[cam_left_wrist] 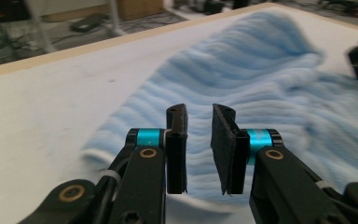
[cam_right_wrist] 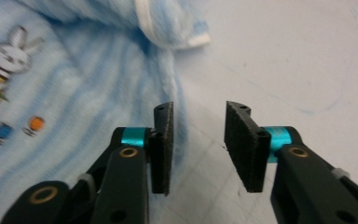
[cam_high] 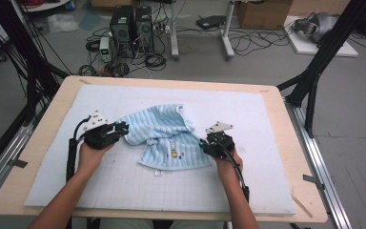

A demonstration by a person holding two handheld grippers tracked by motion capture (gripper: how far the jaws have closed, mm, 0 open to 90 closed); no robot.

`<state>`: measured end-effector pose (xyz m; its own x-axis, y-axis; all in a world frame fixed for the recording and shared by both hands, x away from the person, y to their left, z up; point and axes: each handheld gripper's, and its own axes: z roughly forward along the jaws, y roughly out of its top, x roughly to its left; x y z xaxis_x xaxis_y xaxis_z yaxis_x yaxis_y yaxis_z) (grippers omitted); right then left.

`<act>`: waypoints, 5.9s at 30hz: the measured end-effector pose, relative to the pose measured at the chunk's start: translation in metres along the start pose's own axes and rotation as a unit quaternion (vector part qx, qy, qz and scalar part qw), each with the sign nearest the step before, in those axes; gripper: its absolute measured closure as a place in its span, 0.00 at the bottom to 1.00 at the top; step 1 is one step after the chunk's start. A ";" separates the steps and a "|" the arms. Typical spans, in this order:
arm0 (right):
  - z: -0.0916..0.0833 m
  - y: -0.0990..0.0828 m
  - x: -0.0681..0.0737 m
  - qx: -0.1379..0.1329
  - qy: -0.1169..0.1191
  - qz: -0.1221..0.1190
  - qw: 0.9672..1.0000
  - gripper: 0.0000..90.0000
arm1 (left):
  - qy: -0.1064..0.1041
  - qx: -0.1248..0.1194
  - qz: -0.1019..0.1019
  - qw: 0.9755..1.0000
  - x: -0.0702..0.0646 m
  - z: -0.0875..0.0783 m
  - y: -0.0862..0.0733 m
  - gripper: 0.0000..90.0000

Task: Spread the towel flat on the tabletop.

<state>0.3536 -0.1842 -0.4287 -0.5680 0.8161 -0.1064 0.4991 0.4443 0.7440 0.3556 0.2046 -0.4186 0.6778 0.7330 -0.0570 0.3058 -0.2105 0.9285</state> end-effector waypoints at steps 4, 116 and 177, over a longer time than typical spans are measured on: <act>-0.002 0.000 0.000 -0.018 0.016 0.003 1.000 0.63 | -0.056 0.021 0.012 0.998 -0.017 0.011 -0.001 0.82; 0.007 0.022 0.026 0.045 0.218 -0.046 0.974 0.96 | 0.071 0.029 -0.090 0.993 0.020 0.000 -0.017 0.47; 0.000 0.008 -0.020 -0.064 0.090 0.073 0.991 0.56 | 0.131 0.048 -0.065 0.988 0.041 0.086 0.024 0.56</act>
<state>0.3686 -0.1972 -0.4209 -0.6100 0.7834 0.1195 0.5031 0.2664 0.8221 0.4478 0.1740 -0.4301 0.4366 0.8973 -0.0654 0.4490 -0.1543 0.8801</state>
